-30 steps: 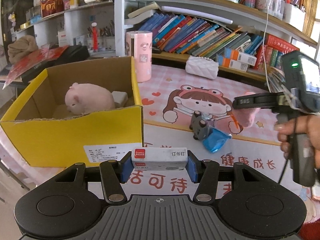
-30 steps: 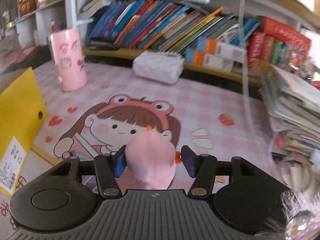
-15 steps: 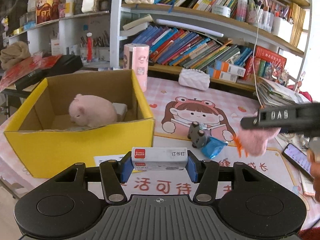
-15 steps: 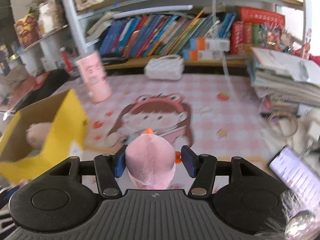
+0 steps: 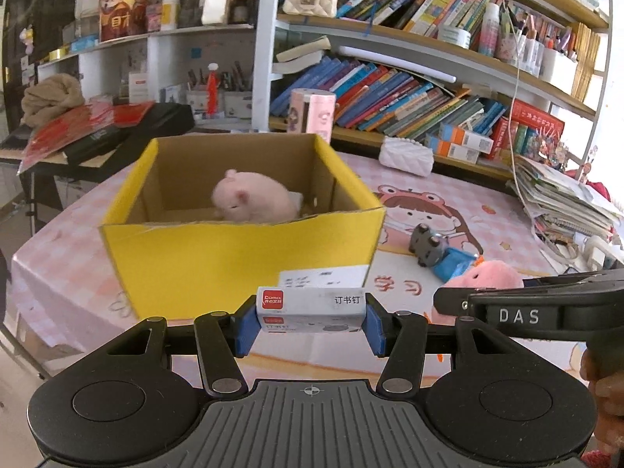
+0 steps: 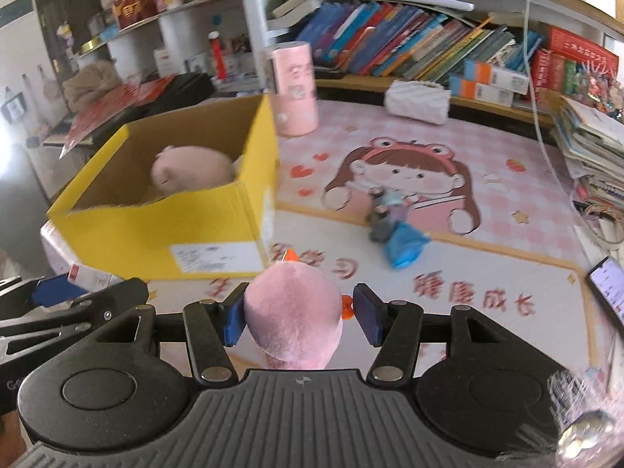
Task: Organize objects
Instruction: 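Carry the staple box and pink plush toward the yellow box with both tools, then lower the staple box into the yellow box and open left tool while right tool lowers the plush, then open right tool to release the pink bird plush into the box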
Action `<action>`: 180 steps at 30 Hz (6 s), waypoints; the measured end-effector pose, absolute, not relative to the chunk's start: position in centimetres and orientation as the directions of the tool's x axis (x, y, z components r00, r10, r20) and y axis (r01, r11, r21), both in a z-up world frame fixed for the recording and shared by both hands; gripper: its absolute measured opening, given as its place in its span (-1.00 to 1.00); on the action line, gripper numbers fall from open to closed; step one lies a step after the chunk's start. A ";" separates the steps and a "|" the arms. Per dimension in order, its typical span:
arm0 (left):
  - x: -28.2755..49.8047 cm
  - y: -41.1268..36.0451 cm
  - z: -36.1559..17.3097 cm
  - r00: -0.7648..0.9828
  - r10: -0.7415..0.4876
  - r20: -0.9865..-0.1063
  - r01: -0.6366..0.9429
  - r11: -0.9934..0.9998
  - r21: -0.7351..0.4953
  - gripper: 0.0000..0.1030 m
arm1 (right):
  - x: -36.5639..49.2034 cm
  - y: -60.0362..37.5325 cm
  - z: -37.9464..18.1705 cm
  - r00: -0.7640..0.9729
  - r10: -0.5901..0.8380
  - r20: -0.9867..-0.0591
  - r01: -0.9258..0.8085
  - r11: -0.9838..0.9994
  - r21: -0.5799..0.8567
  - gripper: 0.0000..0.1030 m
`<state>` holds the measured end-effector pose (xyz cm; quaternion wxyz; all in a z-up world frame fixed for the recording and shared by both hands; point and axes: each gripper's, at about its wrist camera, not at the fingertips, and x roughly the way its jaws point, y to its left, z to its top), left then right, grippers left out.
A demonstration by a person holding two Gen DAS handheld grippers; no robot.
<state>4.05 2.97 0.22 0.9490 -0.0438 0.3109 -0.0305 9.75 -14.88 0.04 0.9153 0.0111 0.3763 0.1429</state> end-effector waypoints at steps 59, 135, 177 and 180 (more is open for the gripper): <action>-0.8 10.9 2.8 0.869 -0.070 -0.490 0.037 0.996 -0.076 0.01 | 3.9 -6.6 2.7 0.744 0.281 -0.606 -0.258 0.958 0.127 0.05; 18.8 8.2 -1.8 0.720 0.091 -0.688 -0.109 0.994 0.018 0.13 | 30.2 0.9 2.6 0.565 0.549 -0.616 -0.659 0.749 0.063 0.05; 16.0 9.5 -0.3 0.777 0.155 -0.611 -0.202 0.979 -0.009 0.50 | 31.3 1.2 1.1 0.582 0.484 -0.653 -0.605 0.795 0.050 0.06; 15.8 9.6 -0.2 0.780 0.154 -0.607 -0.202 0.979 -0.010 0.51 | 31.2 1.0 1.2 0.584 0.487 -0.649 -0.599 0.798 0.059 0.07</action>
